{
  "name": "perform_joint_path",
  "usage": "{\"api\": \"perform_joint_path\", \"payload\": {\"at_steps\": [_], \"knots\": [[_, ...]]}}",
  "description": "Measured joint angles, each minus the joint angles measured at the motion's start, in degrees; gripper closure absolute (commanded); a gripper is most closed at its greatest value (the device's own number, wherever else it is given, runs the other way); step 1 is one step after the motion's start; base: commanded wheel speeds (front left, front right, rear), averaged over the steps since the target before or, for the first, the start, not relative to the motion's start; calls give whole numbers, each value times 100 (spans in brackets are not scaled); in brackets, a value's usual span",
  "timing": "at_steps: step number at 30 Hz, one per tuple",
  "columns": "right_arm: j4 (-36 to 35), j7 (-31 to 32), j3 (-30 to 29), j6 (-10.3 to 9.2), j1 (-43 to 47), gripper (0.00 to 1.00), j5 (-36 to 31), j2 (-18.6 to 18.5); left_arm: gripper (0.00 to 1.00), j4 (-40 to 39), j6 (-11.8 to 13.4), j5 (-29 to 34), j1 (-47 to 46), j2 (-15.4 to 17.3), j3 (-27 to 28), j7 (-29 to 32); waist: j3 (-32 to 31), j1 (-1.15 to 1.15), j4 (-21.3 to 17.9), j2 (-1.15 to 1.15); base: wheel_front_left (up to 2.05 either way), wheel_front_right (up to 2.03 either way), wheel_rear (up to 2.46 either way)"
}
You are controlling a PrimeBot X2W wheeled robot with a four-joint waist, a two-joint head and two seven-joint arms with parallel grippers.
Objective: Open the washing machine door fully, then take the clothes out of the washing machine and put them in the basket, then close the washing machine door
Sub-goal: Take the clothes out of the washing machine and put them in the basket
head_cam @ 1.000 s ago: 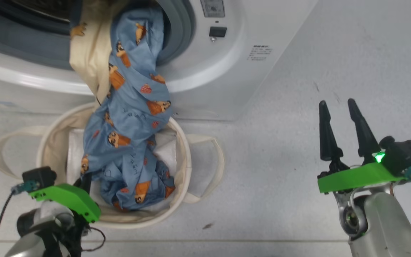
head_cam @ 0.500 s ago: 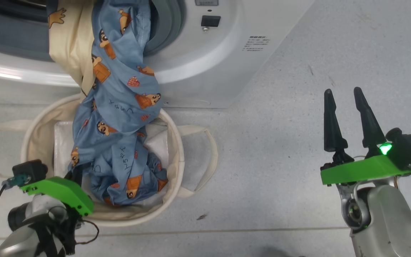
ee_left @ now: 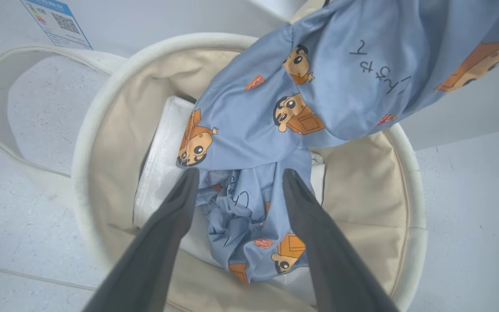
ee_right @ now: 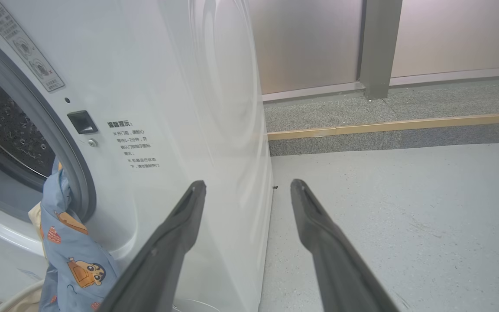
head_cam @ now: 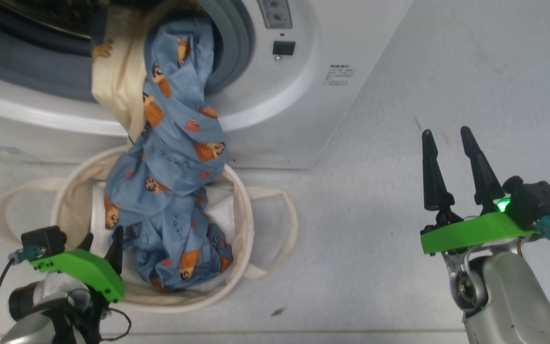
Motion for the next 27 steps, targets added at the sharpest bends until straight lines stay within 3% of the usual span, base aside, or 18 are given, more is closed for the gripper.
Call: {"api": "perform_joint_path", "payload": {"at_steps": [3, 6, 9, 18, 27], "knots": [[92, 0, 36, 0, 13, 0, 31, 0, 0, -250, 0, 91, 68, 70, 127, -33, -204, 0, 47, 0, 0, 0, 0], [187, 0, 53, 0, 30, 0, 64, -1, 0, -809, 0, 296, 98, 253, 871, -33, -412, 0, 119, 0, 0, 0, 0], [280, 0, 112, 0, 126, 0, 145, 0, 0, -1344, 0, 848, 279, 392, 1516, -38, -639, 0, 198, 0, 0, 0, 0], [599, 0, 185, 0, 566, 0, 264, 0, 0, -2799, 1, 2399, 1688, 367, 3137, -38, -1352, 0, 429, 0, 0, 0, 0], [699, 0, 216, 0, 821, 0, 321, 0, 0, -4038, 171, 3148, 2902, 237, 3798, -38, -1928, 0, 461, 0, 0, 0, 0]]}}
